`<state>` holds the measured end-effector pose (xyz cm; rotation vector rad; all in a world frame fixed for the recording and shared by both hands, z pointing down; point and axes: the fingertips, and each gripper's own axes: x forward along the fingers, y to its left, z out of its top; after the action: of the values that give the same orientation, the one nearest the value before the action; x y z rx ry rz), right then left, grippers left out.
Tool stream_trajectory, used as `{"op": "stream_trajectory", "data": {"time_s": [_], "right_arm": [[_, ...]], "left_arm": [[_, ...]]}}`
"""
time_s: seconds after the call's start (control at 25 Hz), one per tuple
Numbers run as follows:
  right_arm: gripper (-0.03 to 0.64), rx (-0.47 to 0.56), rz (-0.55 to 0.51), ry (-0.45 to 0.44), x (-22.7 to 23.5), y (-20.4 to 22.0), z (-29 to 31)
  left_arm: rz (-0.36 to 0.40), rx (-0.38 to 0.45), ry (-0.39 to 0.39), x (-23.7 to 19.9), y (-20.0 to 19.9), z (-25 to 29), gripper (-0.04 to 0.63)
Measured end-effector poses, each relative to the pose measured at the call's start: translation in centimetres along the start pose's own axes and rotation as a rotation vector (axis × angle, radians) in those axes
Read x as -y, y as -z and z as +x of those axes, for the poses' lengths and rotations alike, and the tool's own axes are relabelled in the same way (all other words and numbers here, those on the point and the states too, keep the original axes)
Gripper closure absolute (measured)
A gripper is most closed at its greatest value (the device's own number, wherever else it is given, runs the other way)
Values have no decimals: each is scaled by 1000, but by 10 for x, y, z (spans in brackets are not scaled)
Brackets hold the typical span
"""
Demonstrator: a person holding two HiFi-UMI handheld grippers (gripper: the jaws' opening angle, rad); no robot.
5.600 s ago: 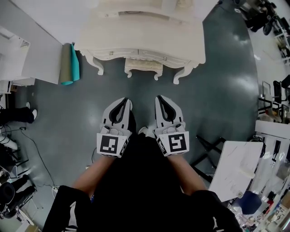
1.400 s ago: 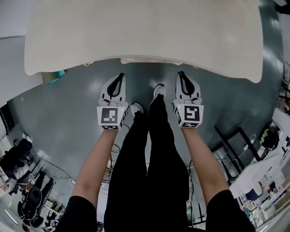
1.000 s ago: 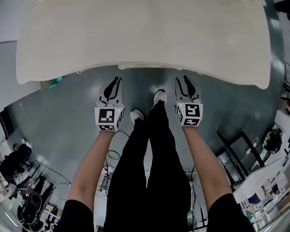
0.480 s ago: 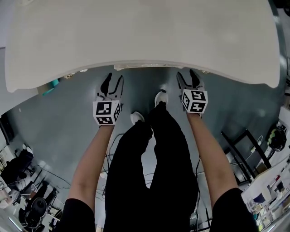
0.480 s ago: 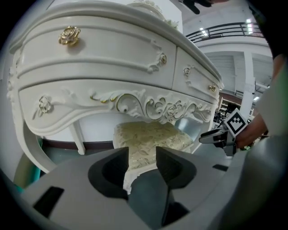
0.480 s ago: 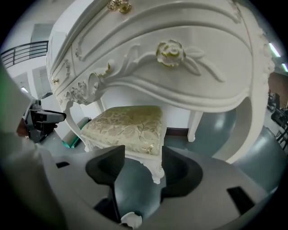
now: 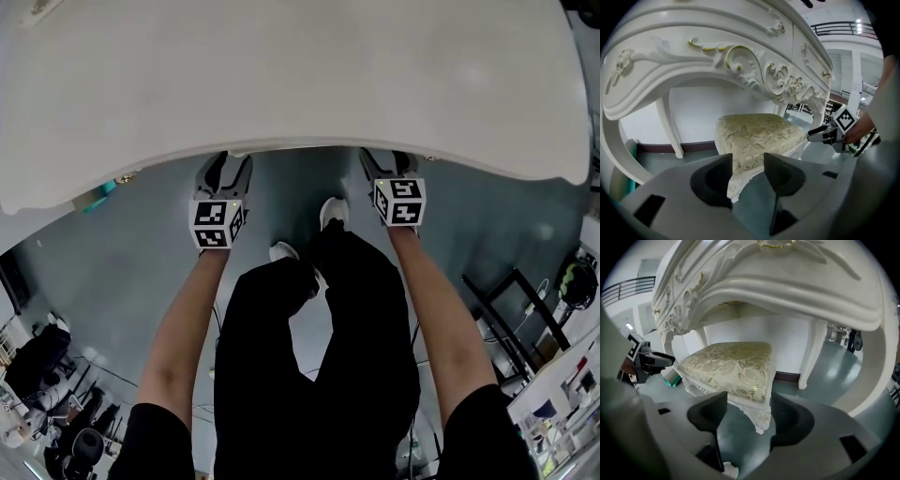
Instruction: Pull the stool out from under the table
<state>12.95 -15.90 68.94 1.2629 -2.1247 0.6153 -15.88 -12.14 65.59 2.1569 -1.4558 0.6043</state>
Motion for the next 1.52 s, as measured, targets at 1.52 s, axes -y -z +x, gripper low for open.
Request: {"op": "stream_trajectory", "data": {"time_s": [1.52], "right_arm": [[298,-19,19,-41,-6,11,-4]], "left_arm": [[-90,-100,54,3,22,17,373]]}}
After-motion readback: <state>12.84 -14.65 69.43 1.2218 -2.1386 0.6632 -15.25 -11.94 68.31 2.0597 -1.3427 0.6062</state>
